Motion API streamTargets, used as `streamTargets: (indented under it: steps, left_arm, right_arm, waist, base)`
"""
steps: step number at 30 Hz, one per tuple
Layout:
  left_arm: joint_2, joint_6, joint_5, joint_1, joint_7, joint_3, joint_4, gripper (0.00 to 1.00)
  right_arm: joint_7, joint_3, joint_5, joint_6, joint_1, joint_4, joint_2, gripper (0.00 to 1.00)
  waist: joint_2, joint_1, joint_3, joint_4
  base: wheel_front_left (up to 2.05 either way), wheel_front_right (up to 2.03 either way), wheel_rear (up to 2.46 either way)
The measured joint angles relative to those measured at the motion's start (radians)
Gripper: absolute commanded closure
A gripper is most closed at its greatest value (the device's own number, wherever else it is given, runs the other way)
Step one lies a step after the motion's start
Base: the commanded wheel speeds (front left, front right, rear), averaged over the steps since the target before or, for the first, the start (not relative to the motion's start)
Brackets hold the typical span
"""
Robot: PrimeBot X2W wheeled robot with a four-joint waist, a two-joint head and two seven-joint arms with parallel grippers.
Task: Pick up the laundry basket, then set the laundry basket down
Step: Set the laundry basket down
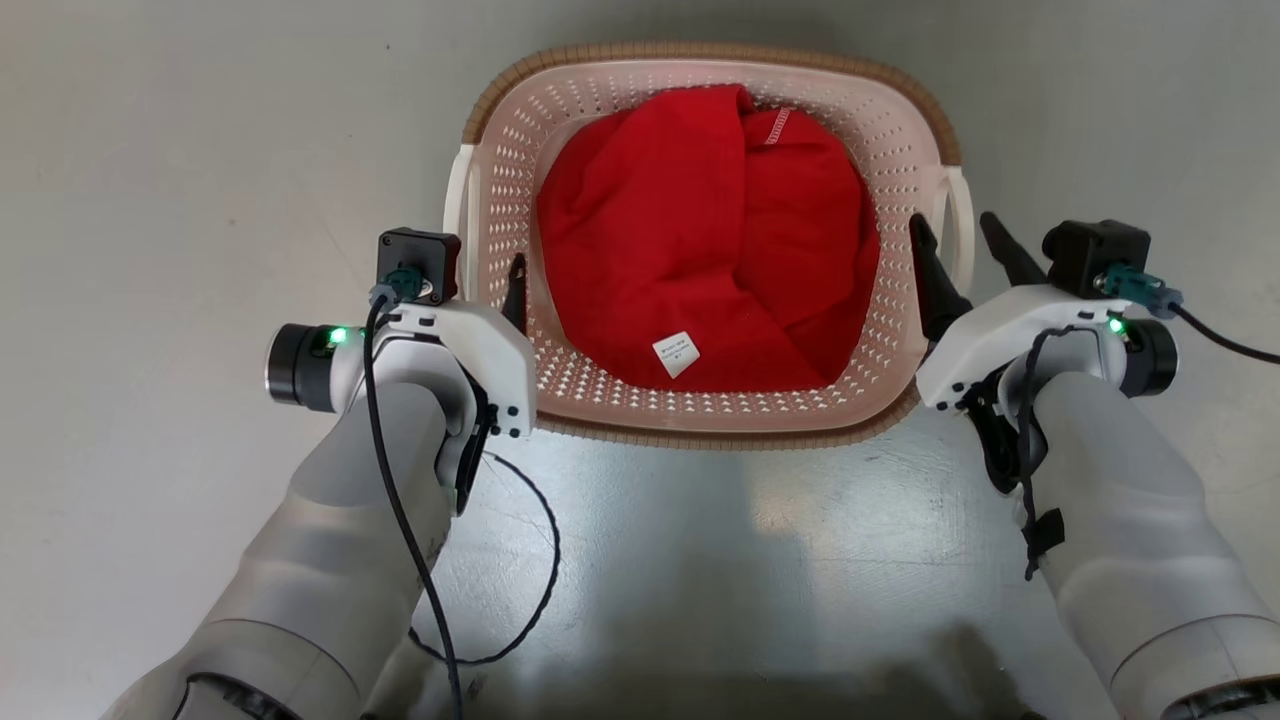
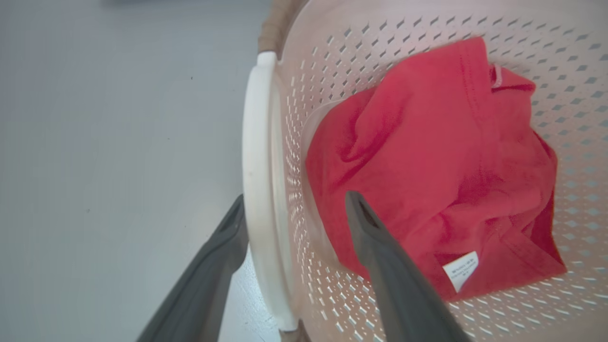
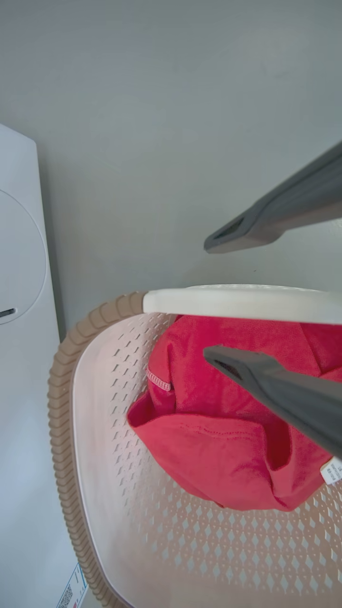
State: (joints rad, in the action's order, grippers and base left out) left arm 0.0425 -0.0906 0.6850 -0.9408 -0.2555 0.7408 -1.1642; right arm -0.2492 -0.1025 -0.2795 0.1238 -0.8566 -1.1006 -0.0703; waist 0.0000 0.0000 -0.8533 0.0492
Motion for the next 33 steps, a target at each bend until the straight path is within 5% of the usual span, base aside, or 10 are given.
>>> streamTargets:
  steps: [15,33]
  left_arm:
    - [-0.01,0.0,-0.028,0.001,0.0,-0.047,0.023,0.0]
    - [-0.003,0.004,-0.092,0.113,0.0,-0.183,0.095,0.0]
  right_arm:
    - [-0.002,0.038,0.022,0.0,0.0,0.032,0.0,0.0]
    - [-0.002,0.061,0.079,0.001,0.103,0.09,0.002,0.0]
  waist:
    - [0.0,0.0,0.019,0.007]
    - [0.0001,0.0,0.207,0.006]
  base:
    - [0.0,0.0,0.0]
    - [0.0,0.0,0.0]
